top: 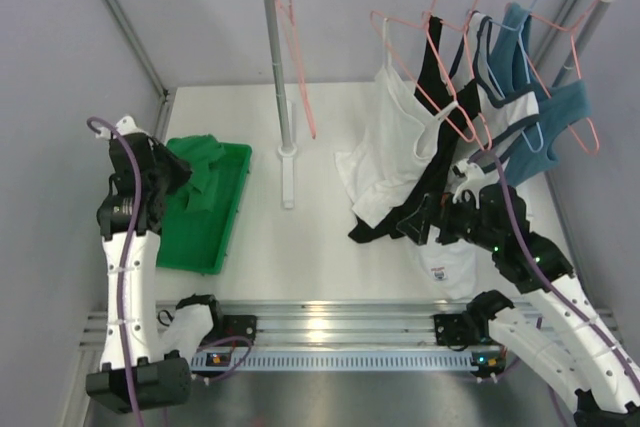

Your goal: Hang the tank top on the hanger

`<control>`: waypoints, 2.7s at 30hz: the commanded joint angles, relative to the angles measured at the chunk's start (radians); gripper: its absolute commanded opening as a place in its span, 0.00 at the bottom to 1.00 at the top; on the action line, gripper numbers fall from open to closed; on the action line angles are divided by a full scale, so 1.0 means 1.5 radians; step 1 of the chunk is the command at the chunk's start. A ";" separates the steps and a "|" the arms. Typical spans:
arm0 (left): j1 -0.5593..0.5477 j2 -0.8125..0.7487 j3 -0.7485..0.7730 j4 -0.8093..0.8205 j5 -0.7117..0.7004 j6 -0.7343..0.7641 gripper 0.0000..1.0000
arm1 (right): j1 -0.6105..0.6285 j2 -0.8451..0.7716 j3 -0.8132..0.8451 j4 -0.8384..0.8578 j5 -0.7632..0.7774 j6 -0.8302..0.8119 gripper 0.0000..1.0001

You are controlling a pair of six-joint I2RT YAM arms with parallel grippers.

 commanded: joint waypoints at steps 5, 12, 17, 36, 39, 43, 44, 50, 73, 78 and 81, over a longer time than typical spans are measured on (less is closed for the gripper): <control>-0.012 -0.051 0.072 -0.101 0.234 0.056 0.00 | -0.003 0.023 0.067 0.000 0.025 -0.041 1.00; -0.238 -0.097 -0.037 -0.068 0.159 -0.030 0.00 | -0.003 0.031 0.085 0.000 0.051 -0.050 1.00; -0.476 -0.087 -0.112 0.036 -0.003 -0.126 0.00 | -0.003 0.040 0.095 -0.007 0.060 -0.046 1.00; -0.851 0.293 -0.167 0.429 -0.100 -0.245 0.57 | 0.030 0.028 0.037 -0.006 0.063 -0.002 1.00; -0.849 0.261 -0.188 0.405 -0.124 -0.237 0.64 | 0.060 0.030 0.025 -0.003 0.082 0.009 1.00; -0.840 0.185 -0.218 0.354 -0.169 -0.239 0.66 | 0.201 0.052 0.021 0.007 0.186 0.057 1.00; -0.838 0.170 -0.235 0.338 -0.172 -0.246 0.67 | 0.229 0.059 0.022 0.008 0.232 0.068 1.00; -0.815 0.101 -0.265 0.249 -0.226 -0.265 0.68 | 0.382 0.105 0.024 0.025 0.323 0.144 0.97; -0.803 -0.049 -0.431 0.152 -0.221 -0.342 0.64 | 0.686 0.433 0.016 0.147 0.498 0.448 0.70; -0.745 -0.008 -0.446 0.243 -0.148 -0.291 0.63 | 0.683 0.465 0.005 0.166 0.512 0.455 0.70; -0.730 0.014 -0.450 0.267 -0.133 -0.274 0.60 | 0.684 0.490 0.006 0.174 0.511 0.462 0.70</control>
